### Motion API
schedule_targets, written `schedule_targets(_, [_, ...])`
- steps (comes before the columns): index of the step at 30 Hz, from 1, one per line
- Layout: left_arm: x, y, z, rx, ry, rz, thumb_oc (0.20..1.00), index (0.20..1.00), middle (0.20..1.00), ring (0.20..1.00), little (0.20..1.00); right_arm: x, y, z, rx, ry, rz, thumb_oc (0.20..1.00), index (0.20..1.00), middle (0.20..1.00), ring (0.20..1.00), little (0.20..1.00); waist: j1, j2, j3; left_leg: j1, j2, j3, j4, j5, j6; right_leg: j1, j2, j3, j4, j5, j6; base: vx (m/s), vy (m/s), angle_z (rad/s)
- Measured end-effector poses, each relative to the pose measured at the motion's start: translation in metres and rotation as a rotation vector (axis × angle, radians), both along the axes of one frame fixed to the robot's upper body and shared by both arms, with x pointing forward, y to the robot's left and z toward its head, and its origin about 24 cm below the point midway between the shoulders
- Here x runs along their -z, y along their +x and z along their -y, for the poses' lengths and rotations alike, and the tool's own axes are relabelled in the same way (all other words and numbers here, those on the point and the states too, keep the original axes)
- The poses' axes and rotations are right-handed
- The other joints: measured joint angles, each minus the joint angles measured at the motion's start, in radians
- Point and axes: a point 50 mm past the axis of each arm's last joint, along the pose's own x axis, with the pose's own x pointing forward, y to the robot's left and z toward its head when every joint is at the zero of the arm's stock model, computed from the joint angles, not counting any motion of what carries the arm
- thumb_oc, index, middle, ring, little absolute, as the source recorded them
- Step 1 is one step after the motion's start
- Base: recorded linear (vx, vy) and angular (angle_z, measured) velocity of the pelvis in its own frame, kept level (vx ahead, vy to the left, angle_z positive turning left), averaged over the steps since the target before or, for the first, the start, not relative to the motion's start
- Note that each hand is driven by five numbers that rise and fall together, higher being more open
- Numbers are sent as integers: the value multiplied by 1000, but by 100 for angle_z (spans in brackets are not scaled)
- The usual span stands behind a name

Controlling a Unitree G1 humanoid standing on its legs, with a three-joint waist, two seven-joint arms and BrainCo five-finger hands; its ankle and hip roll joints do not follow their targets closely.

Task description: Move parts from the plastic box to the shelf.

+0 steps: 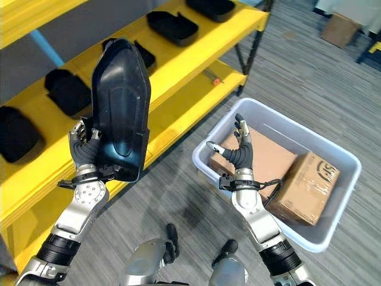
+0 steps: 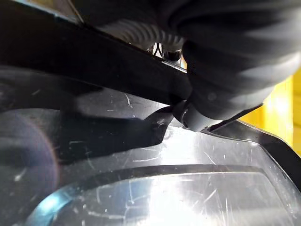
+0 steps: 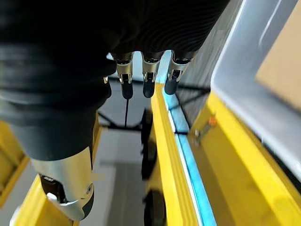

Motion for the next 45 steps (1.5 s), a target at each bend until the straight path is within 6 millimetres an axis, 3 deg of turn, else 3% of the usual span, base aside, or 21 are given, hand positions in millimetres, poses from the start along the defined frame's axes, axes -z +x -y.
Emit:
schedule_targets(9, [12, -10, -11, -8, 0, -50, 200, 200, 200, 200, 200, 0, -2, -10, -68, -6, -27, 1000, 1000, 1000, 1000, 1000, 66, -8, -1, -38, -24, -61, 7, -3, 9, 24, 6, -17, -16, -6, 11, -22, 145, 21])
schedule_targets(14, [11, -9, -10, 32, 10, -58, 200, 200, 200, 200, 200, -1, -4, -21, -116, -2, -30, 1000, 1000, 1000, 1000, 1000, 89, -45, -1, -48, -51, -114, 46, -14, 30, 62, -7, 5, -16, -14, 19, -1, 164, 43])
schedule_targets(16, [11, -9, -9, 51, 15, -62, 200, 200, 200, 200, 200, 1, -4, -21, -113, -5, -43, 1000, 1000, 1000, 1000, 1000, 74, -47, -1, -52, -73, -153, 55, -23, 45, 71, -19, 58, 16, -16, 17, 155, 124, 77])
schedule_targets(17, [12, -8, -7, 70, 16, -68, 200, 200, 200, 200, 200, 8, -7, -17, -100, 0, -75, 1000, 1000, 1000, 1000, 1000, 52, -50, -2, -36, -101, -211, 50, -25, 62, 67, -30, 164, 103, -17, 16, 245, 131, 126])
schedule_targets(18, [12, -8, -7, 81, 25, -73, 200, 200, 200, 200, 200, 14, -11, -15, -82, 8, -100, 1000, 1000, 1000, 1000, 1000, 28, -56, -7, -15, -111, -268, 25, -21, 70, 38, -7, 278, 182, -90, 49, 208, 87, 140])
schedule_targets(20, [13, -8, -8, 85, 31, -88, 200, 200, 200, 200, 200, 23, -16, -13, -70, 30, -141, 1000, 1000, 1000, 1000, 1000, 18, -71, -19, 36, -118, -310, -51, 16, 77, -8, 126, 375, 228, -171, 40, 188, 64, 95])
schedule_targets(21, [17, -12, -11, 75, 31, -104, 200, 200, 200, 200, 200, 25, -17, -14, -73, 37, -149, 1000, 1000, 1000, 1000, 1000, 18, -84, -36, 56, -131, -302, -86, 25, 79, -38, 172, 340, 202, -173, 28, 223, 35, 30])
schedule_targets(23, [34, -27, -14, 60, 18, -169, 200, 200, 200, 200, 200, 29, -19, -14, -79, 39, -163, 1000, 1000, 1000, 1000, 1000, 13, -68, -55, 89, -134, -288, -122, 27, 76, -44, 218, 287, 109, -170, -14, 173, -5, -23])
schedule_targets(24, [46, -36, -13, 57, 6, -217, 200, 200, 200, 200, 200, 33, -22, -12, -82, 36, -182, 1000, 1000, 1000, 1000, 1000, -3, -48, -80, 105, -131, -289, -146, 45, 58, -9, 236, 283, 32, -134, -46, 157, -10, -24])
schedule_targets(25, [50, -39, -12, 57, -5, -232, 200, 200, 200, 200, 200, 36, -23, -10, -85, 29, -191, 1000, 1000, 1000, 1000, 1000, -8, -37, -89, 114, -127, -295, -162, 53, 61, 21, 250, 281, -14, -104, -55, 208, -38, -6])
schedule_targets(29, [50, -38, -6, 69, -20, -225, 200, 200, 200, 200, 200, 46, -28, -4, -103, 9, -230, 1000, 1000, 1000, 1000, 1000, -49, -37, -105, 146, -127, -341, -203, 72, 40, 79, 272, 335, -60, -106, -49, 98, -47, 36])
schedule_targets(32, [48, -38, -6, 51, -21, -214, 200, 200, 200, 200, 200, 43, -22, -3, -128, 0, -205, 1000, 1000, 1000, 1000, 1000, -25, -25, -116, 128, -113, -336, -204, 74, 7, 125, 297, 326, -168, -81, -59, 87, -114, 21])
schedule_targets(33, [48, -38, -5, 55, -21, -214, 200, 200, 200, 200, 200, 43, -18, -2, -126, -13, -198, 1000, 1000, 1000, 1000, 1000, -29, -25, -116, 108, -114, -327, -172, 59, -28, 127, 297, 313, -170, -89, -58, 82, -49, 31])
schedule_targets(35, [48, -36, -1, 69, -20, -213, 200, 200, 200, 200, 200, 45, -19, 4, -120, -34, -208, 1000, 1000, 1000, 1000, 1000, -38, -22, -116, 86, -117, -263, -152, 69, -79, 130, 280, 279, -156, -89, -73, 38, -12, 60])
schedule_targets(38, [46, -33, 1, 80, -20, -203, 200, 200, 200, 200, 200, 45, -19, 7, -111, -43, -206, 1000, 1000, 1000, 1000, 1000, -47, -9, -112, 65, -127, -202, -92, 84, -89, 128, 246, 234, -89, -132, -93, 29, 67, 59])
schedule_targets(39, [44, -31, 2, 86, -15, -195, 200, 200, 200, 200, 200, 43, -18, 7, -112, -42, -200, 1000, 1000, 1000, 1000, 1000, -55, -33, -97, 46, -144, -186, -64, 118, -159, 125, 201, 216, -86, -131, -115, 31, 194, 35])
schedule_targets(40, [44, -30, 2, 83, -10, -195, 200, 200, 200, 200, 200, 42, -18, 5, -115, -35, -196, 1000, 1000, 1000, 1000, 1000, -59, -48, -88, 8, -117, -114, 43, 39, -76, 133, 184, 204, -97, -112, -116, 38, 186, 30])
schedule_targets(41, [45, -31, 2, 78, -10, -198, 200, 200, 200, 200, 200, 43, -19, 5, -119, -34, -199, 1000, 1000, 1000, 1000, 1000, -72, -49, -86, 3, -46, -92, 112, -3, -70, 146, 182, 202, -111, -108, -112, 66, 419, 20])
schedule_targets(42, [46, -31, 1, 70, -12, -201, 200, 200, 200, 200, 200, 43, -18, 12, -102, -37, -201, 1000, 1000, 1000, 1000, 1000, -99, -46, -85, 31, 75, -126, 107, -19, -87, 159, 177, 198, -104, -111, -105, 32, 461, 19])
schedule_targets(44, [45, -30, 2, 75, -14, -196, 200, 200, 200, 200, 200, 41, -19, 20, -79, -36, -189, 1000, 1000, 1000, 1000, 1000, -122, -39, -87, 45, 187, -148, -15, 11, -150, 140, 169, 195, -98, -98, -85, -24, 516, 16])
schedule_targets(45, [45, -25, 7, 94, -22, -198, 200, 200, 200, 200, 200, 40, -19, 28, -63, -58, -187, 1000, 1000, 1000, 1000, 1000, -137, -29, -85, 25, 290, -139, -89, 62, -191, 122, 137, 190, -89, -83, -59, -45, 447, 14])
